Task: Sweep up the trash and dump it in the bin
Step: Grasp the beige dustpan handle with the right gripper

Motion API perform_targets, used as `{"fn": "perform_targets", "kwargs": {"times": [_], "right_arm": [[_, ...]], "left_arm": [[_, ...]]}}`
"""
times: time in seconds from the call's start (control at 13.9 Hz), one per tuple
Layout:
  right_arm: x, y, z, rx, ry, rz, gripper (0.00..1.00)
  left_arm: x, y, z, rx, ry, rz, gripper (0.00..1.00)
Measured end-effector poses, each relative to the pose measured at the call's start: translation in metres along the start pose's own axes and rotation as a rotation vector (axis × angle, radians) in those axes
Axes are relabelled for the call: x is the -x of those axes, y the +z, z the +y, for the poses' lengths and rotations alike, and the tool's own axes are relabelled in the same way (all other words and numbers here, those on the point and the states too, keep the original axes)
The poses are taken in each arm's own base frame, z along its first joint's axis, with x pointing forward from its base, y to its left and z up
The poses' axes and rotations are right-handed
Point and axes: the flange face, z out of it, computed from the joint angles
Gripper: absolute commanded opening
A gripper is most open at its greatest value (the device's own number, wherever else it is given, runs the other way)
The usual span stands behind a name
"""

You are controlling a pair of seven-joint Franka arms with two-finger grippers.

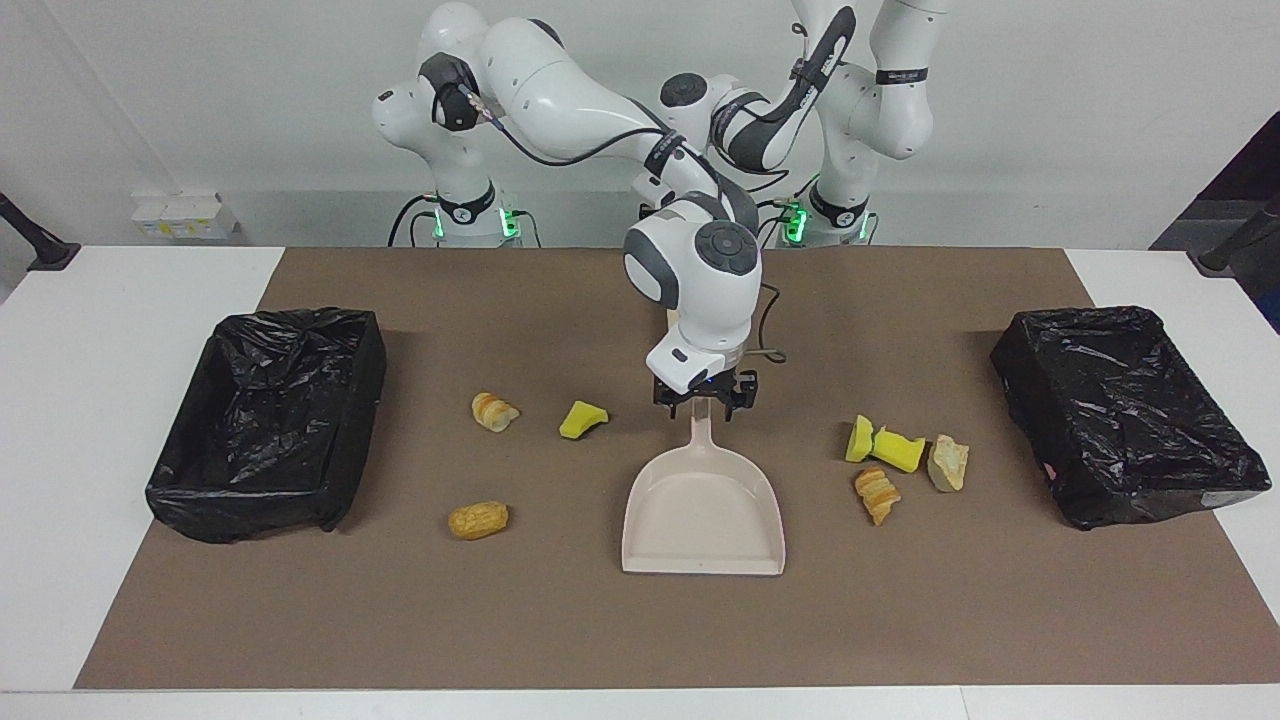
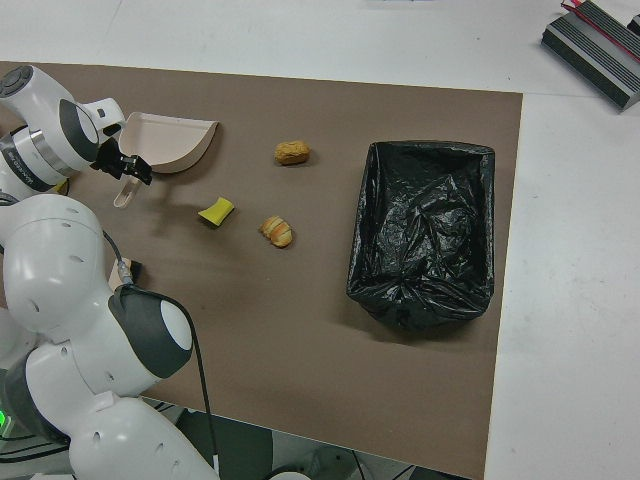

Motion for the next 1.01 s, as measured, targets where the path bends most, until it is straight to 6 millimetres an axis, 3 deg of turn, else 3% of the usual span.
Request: {"fn": "perform_targets", "kwargs": {"times": [0.29, 0.43, 0.65, 0.72, 0.79, 0.87, 0.94, 1.01], "right_arm": [[0.0, 0.002, 0.0, 0.003, -0.001, 0.002, 0.16], [0.0, 0.002, 0.0, 0.002, -0.001, 0.002, 0.0], [-0.003, 0.001, 0.001, -0.004, 0.002, 0.01, 0.0], [-0.006, -0.001, 0.004, -0.006, 0.005, 0.017, 0.0], [-0.012, -0.008, 0.01, -0.014, 0.006, 0.03, 0.0], [-0.019, -0.019, 0.018, -0.023, -0.003, 0.043, 0.0], [-0.024, -0.03, 0.026, -0.032, -0.016, 0.056, 0.0], [-0.025, -0.039, 0.03, -0.037, -0.039, 0.064, 0.0]], "left_arm": [[-0.002, -0.003, 0.0, 0.004, -0.006, 0.001, 0.78], [-0.004, -0.005, 0.001, 0.005, -0.008, 0.001, 0.65], [-0.005, -0.007, 0.001, 0.006, -0.012, 0.0, 0.59], [-0.006, -0.007, 0.0, 0.004, -0.013, -0.002, 0.5], [-0.006, -0.009, 0.001, 0.003, -0.014, -0.004, 0.34], [-0.007, -0.012, 0.001, 0.0, -0.015, -0.007, 0.11], [-0.009, -0.014, 0.0, -0.003, -0.019, -0.01, 0.0], [-0.011, -0.017, -0.001, -0.006, -0.022, -0.013, 0.0]]}}
